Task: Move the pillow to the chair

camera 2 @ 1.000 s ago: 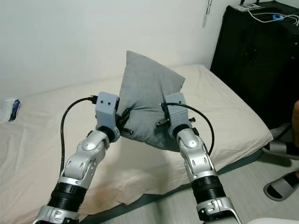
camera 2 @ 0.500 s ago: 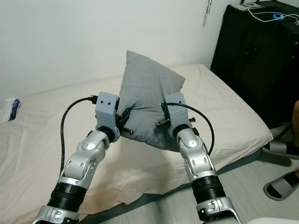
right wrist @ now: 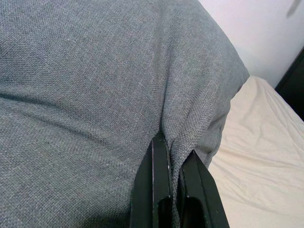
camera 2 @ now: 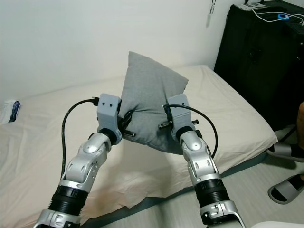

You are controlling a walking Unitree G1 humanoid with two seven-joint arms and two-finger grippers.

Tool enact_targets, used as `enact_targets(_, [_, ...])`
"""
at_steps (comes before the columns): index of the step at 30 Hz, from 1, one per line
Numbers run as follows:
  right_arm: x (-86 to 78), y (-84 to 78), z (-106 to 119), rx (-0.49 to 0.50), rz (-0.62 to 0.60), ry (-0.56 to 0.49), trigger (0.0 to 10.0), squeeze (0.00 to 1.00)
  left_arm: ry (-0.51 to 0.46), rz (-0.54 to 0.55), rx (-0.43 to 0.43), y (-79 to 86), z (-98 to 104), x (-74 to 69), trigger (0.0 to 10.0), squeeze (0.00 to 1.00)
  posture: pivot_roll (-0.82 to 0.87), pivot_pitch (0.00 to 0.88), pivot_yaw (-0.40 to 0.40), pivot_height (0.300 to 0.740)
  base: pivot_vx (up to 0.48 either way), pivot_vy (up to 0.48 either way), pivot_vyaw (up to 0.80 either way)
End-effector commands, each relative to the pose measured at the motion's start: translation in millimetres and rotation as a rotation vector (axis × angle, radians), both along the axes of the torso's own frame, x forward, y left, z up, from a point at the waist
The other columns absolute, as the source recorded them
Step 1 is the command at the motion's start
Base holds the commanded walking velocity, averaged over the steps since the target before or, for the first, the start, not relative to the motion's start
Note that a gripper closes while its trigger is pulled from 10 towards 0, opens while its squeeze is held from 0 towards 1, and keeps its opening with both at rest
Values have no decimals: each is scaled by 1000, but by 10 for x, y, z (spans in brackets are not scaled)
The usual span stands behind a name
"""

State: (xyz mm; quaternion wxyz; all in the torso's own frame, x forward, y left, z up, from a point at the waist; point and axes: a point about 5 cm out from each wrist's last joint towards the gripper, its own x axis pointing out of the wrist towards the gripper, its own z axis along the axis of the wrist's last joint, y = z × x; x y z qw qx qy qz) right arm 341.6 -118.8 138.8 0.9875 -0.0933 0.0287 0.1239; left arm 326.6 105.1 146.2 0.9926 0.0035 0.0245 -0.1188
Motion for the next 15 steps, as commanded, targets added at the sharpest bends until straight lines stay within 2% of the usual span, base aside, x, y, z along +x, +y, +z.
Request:
enact_targets(1, [-4, -169, -27, -25, -74, 8, 10000, 0, -81, 106, 30, 232, 116, 26, 10000, 0, 13, 61, 1, 740, 0, 0, 0])
enact_targets(3, [-4, -170, -27, -25, -74, 8, 10000, 0, -83, 102, 37, 229, 119, 25, 10000, 0, 13, 61, 1, 740, 0, 0, 0])
enact_targets(10, [-5, -170, -27, -25, -74, 7, 10000, 0, -93, 96, 51, 214, 124, 22, 10000, 0, 13, 61, 1, 740, 0, -480, 0])
enact_targets(15, [-4, -172, -27, -27, -74, 7, 10000, 0, -82, 119, 14, 249, 121, 28, 10000, 0, 14, 61, 1, 740, 0, 0, 0])
